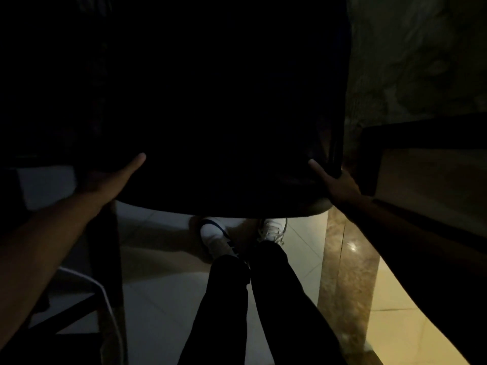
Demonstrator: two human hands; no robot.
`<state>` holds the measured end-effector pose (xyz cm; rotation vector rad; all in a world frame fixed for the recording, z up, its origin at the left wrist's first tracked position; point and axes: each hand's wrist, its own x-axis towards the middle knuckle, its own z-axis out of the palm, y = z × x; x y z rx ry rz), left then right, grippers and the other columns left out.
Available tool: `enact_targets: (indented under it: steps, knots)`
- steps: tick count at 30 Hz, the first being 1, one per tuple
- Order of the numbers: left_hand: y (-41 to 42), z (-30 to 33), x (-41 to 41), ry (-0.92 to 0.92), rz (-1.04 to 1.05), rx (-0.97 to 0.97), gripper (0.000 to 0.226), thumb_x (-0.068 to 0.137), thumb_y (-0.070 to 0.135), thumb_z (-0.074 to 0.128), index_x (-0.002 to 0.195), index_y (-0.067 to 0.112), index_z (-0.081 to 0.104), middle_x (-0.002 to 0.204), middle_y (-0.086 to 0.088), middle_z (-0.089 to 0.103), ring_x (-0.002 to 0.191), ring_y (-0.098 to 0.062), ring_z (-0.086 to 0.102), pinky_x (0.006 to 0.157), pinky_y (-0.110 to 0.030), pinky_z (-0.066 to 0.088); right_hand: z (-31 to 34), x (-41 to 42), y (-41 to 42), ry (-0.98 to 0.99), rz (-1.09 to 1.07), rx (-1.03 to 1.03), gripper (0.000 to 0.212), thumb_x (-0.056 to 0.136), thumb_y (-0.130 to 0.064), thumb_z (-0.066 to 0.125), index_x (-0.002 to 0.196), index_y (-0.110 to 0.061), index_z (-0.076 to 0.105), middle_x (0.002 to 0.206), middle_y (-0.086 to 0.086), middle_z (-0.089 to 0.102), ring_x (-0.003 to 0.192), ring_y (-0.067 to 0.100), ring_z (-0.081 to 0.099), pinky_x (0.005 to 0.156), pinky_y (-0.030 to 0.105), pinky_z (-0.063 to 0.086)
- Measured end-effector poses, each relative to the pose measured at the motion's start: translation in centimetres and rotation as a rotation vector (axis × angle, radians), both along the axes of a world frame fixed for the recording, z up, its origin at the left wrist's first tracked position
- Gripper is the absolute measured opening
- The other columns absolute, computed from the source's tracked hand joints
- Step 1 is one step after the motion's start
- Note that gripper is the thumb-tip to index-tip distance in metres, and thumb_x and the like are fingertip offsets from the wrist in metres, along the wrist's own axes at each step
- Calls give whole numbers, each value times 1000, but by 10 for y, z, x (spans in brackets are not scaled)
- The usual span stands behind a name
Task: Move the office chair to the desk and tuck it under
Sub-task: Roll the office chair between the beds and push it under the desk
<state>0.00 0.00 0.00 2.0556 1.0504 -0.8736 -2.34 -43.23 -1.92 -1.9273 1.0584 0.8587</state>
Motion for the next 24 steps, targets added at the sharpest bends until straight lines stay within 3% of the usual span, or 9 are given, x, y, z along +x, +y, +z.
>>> enact_targets:
  steps: [5,7,10,13,15,17,19,22,24]
  knots:
    - [6,93,28,49,-61,169,133,41,99,49,137,7,49,141,-21,50,126,-41,49,103,-45,41,96,36,-1,34,39,-80,132,45,-99,51,143,-10,41,141,18,51,124,39,52,102,54,45]
    - [0,128,41,27,-56,175,143,29,103,43,130,2,53,134,-25,54,120,-43,53,96,-45,45,136,55,-1,25,67,-139,129,51,-98,47,143,-8,41,142,20,49,125,41,50,103,53,43]
    - [-6,183,71,7,-94,228,151,24,105,37,131,0,52,135,-26,53,120,-46,51,98,-48,43,197,88,-1,29,112,-219,120,62,-93,44,142,-2,40,143,24,47,126,42,48,102,49,41]
    - [-7,231,99,-30,-101,297,141,30,104,38,120,-2,58,128,-26,58,114,-46,54,95,-48,45,248,118,-6,-32,124,-251,114,65,-92,44,130,1,50,128,23,57,111,40,58,92,47,50]
    - [-7,259,120,-64,-116,312,132,33,103,39,108,-3,62,117,-26,62,104,-45,59,87,-47,49,276,137,-11,-64,136,-290,103,66,-91,44,109,1,58,105,18,63,91,35,62,73,38,52]
    - [-8,286,143,-130,-110,329,125,37,102,43,101,-3,63,108,-25,64,98,-44,61,83,-47,51,305,160,-16,-123,153,-339,86,67,-90,43,77,-5,52,77,7,57,66,25,57,56,30,44]
    - [-7,309,167,-221,-62,323,116,42,98,50,96,-3,65,98,-23,66,88,-41,63,73,-41,52,333,188,-21,-163,176,-373,78,71,-87,43,69,-9,48,71,7,55,61,23,54,53,29,43]
    - [-12,342,209,-389,-10,328,88,57,85,61,84,2,65,83,-16,66,65,-30,60,52,-29,40,369,234,-32,-231,220,-430,84,81,-79,44,102,2,59,97,17,64,89,37,64,70,37,50]
    - [-20,365,242,-494,22,347,76,67,72,67,96,2,65,90,-13,66,70,-30,61,55,-31,42,395,268,-31,-290,224,-421,82,85,-70,46,130,-2,48,126,23,57,113,43,56,89,44,47]
